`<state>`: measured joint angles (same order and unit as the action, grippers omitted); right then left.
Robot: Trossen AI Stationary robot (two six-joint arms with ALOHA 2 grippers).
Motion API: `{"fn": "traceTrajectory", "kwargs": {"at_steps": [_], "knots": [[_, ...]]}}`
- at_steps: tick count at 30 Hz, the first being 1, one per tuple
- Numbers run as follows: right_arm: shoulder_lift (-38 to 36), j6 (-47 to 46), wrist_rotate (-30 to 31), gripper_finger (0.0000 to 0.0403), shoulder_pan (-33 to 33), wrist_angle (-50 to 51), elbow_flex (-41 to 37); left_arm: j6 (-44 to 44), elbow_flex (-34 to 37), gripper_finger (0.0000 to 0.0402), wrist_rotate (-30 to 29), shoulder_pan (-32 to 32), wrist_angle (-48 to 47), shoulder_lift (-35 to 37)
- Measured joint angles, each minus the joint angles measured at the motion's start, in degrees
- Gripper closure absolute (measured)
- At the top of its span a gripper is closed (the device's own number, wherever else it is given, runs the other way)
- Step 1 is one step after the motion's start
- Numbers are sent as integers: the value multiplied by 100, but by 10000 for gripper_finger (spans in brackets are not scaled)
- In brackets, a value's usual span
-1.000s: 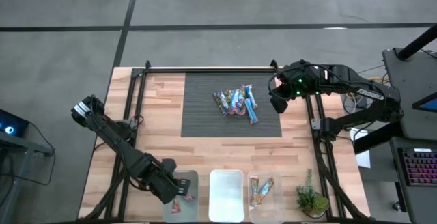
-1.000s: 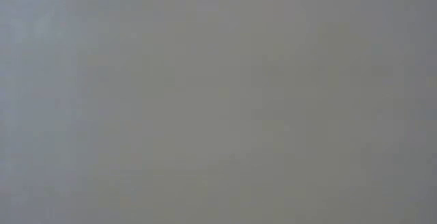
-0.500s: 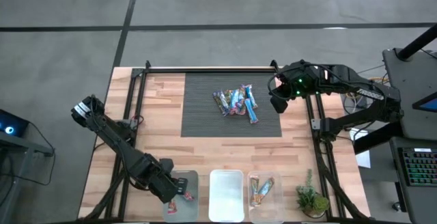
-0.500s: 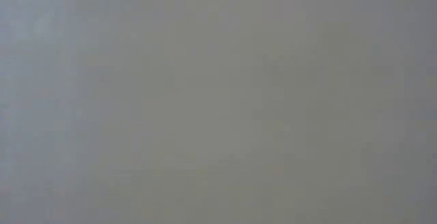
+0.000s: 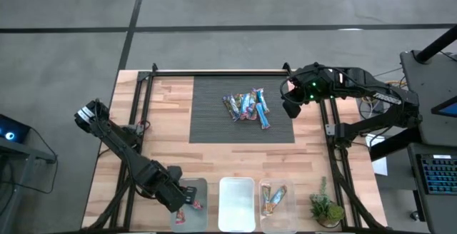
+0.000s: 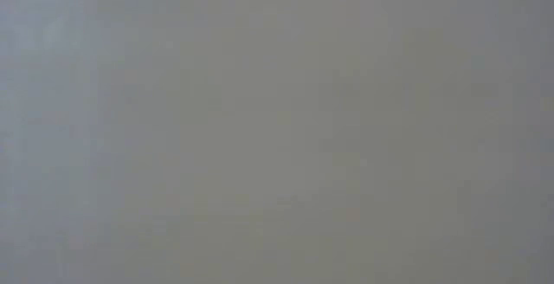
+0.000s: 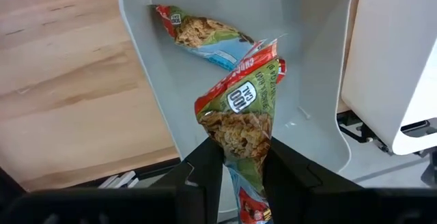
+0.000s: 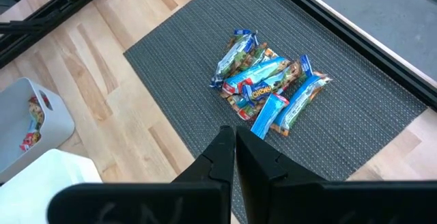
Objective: Pick and place Granola Bars by type
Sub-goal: Put the red granola bar into the gray bin, then put the right yellow granola bar into the transparent bin
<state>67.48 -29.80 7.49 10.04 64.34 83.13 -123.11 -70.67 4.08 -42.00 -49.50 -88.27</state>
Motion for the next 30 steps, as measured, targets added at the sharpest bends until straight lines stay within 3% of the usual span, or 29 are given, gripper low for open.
{"fn": "traceTrajectory", "kwargs": {"at_steps": [15,20,24,30], "knots": [[0,-24,0,394,0,0,0,-2,0,323,144,0,26,0],[0,-24,0,394,0,0,0,-4,0,301,149,1,213,-102],[0,-24,0,394,0,-2,0,3,0,279,479,0,476,-311],[0,-22,0,394,0,-13,0,254,0,271,558,0,650,-369]]}}
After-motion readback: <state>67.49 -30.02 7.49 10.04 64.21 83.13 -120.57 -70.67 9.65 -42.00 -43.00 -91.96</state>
